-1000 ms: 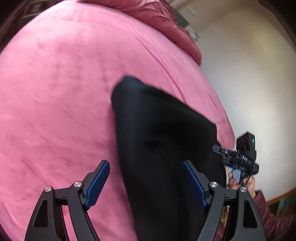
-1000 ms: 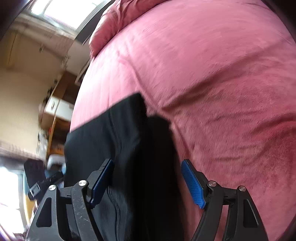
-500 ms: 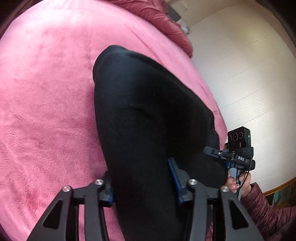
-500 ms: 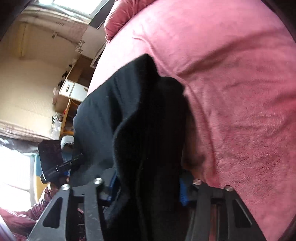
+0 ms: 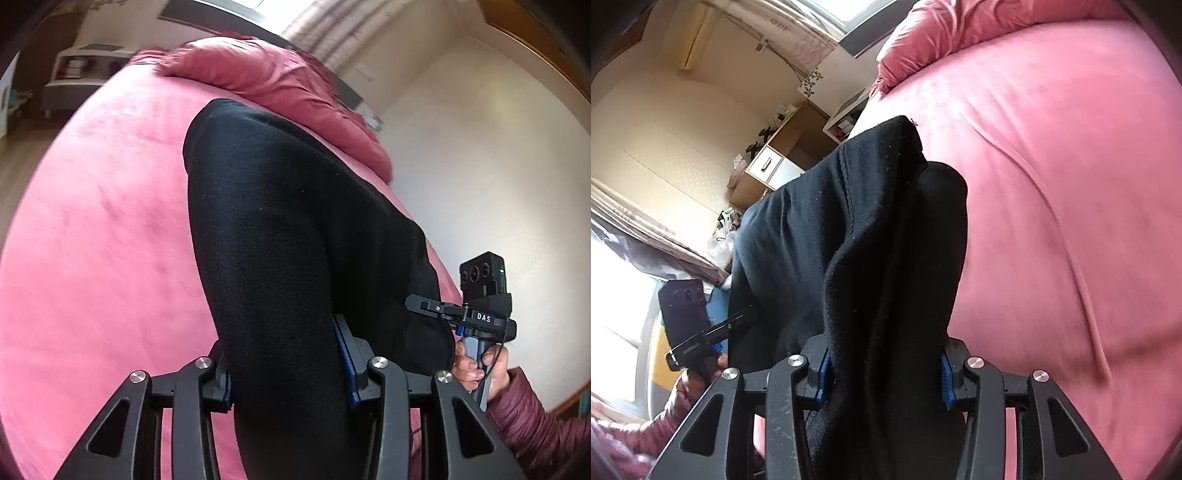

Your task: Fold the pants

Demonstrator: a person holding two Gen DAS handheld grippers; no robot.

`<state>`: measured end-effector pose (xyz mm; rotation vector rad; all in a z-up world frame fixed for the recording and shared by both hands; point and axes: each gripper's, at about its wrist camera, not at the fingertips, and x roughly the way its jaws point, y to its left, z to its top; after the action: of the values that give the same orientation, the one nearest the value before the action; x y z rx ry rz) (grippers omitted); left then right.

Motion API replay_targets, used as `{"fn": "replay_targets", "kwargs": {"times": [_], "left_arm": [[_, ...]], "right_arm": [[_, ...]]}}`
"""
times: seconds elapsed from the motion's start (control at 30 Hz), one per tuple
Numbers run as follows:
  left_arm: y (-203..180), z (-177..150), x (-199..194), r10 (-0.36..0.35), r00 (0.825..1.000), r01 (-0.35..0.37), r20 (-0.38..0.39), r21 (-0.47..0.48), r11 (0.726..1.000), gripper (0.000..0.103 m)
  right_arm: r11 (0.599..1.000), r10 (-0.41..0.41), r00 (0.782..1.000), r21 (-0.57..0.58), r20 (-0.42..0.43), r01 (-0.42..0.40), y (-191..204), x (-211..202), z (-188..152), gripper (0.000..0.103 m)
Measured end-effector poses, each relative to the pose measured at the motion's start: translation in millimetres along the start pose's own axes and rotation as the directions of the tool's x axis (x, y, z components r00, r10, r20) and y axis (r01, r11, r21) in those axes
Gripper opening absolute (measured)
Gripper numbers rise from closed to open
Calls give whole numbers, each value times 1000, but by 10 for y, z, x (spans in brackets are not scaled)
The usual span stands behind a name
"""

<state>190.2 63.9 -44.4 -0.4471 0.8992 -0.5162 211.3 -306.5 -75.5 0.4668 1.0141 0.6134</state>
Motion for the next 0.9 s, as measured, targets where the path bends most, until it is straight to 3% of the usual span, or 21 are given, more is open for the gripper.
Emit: {"fn": "replay_targets", "kwargs": {"times": [0.13, 0.23, 0.27, 0.3, 0.33, 0.4, 0.47, 0.53, 0.63, 0.73, 0.9], "left_arm": [[294, 275, 247, 79, 997, -80, -20, -52, 995, 47], [576, 310, 535, 162, 982, -174, -98, -127, 977, 51], [644, 287, 646, 209, 969, -225, -133, -120, 967, 59], [713, 235, 713, 239, 964, -251, -121, -105, 962, 68], [748, 211, 717, 229, 968, -241, -104, -119, 963, 69], [794, 204, 715, 198, 975, -213, -100, -170, 962, 69], [705, 206, 720, 228, 969, -240, -94, -145, 960, 70], [543, 204, 692, 282, 957, -288, -76, -94, 953, 70], [366, 294, 739, 351, 934, -355, -61, -94, 930, 70], [249, 204, 568, 448, 894, -448, -22, -68, 891, 69], [25, 115, 406, 510, 858, -507, 64, -56, 860, 69]], "right_arm": [[1000, -23, 1000, -17, -17, 23, 48, 428, 493, 45], [996, -84, 994, 4, -75, 84, -73, 798, 659, 48], [991, -131, 985, 7, -114, 132, -165, 972, 652, 51], [985, -171, 975, 9, -139, 173, -242, 1076, 607, 56], [983, -173, 973, 39, -153, 181, -388, 1202, 534, 63], [988, -114, 987, 90, -112, 124, -519, 1210, 478, 64], [989, -119, 988, 72, -103, 127, -495, 1204, 458, 64], [987, -139, 984, 68, -110, 147, -477, 1145, 421, 65], [980, -180, 978, 65, -108, 188, -307, 1164, 479, 73], [976, -205, 975, 53, -81, 209, -204, 1094, 496, 73], [962, -271, 962, 9, 11, 271, -67, 680, 436, 73]]}}
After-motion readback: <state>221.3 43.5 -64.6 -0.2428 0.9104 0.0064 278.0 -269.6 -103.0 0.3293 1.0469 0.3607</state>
